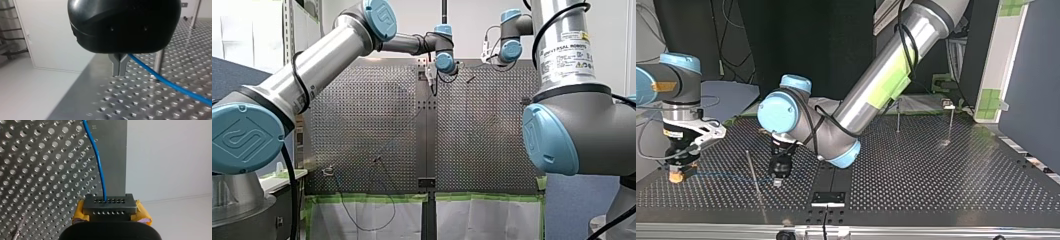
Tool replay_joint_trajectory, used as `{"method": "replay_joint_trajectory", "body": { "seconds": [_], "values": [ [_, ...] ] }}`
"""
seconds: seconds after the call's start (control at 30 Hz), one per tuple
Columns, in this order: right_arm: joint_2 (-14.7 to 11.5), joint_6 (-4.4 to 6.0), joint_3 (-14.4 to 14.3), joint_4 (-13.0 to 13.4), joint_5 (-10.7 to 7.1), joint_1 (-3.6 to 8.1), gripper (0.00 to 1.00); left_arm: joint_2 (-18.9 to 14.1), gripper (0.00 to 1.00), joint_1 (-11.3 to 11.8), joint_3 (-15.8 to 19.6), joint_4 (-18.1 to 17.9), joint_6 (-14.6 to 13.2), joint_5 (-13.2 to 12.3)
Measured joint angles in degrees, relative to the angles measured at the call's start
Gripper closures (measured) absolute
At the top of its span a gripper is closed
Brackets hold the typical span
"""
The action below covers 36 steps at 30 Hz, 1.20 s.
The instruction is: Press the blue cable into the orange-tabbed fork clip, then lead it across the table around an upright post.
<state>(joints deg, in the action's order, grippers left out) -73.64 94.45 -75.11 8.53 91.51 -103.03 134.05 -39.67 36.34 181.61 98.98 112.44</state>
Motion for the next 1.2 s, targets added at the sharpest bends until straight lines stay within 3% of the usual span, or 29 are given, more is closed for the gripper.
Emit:
{"method": "replay_joint_trajectory", "body": {
  "seconds": [0.13, 0.3, 0.43, 0.67, 0.83, 1.0, 1.2],
  "values": [
    [0.3, 0.57, 0.0, 0.2, -1.84, 0.25, 1.00, 0.1, 1.00, 0.1, 1.8, -1.1, 0.0, -0.1],
    [0.5, 2.29, 0.0, 0.5, -4.39, 0.91, 1.00, 0.2, 1.00, 0.1, 3.1, -2.5, 0.0, -0.1],
    [1.1, 3.00, 0.0, 0.6, -5.94, 1.73, 1.00, 0.2, 1.00, 0.2, 3.1, -3.1, 0.0, -0.2],
    [3.4, 3.46, 0.0, 1.0, -9.44, 3.20, 1.00, 1.5, 1.00, 0.5, 1.3, -3.1, 0.1, 0.1],
    [4.5, 4.53, 0.0, 2.2, -11.87, 4.13, 1.00, 3.7, 1.00, 0.7, -1.2, -1.3, 0.1, 0.4],
    [5.5, 4.69, -0.1, 2.5, -13.04, 4.86, 1.00, 4.3, 1.00, 1.2, -1.0, -1.5, 0.1, 0.4],
    [7.6, 4.40, -1.1, 2.5, -13.80, 4.73, 1.00, 4.3, 1.00, 1.7, 2.1, -3.8, 0.1, 0.4]
  ]
}}
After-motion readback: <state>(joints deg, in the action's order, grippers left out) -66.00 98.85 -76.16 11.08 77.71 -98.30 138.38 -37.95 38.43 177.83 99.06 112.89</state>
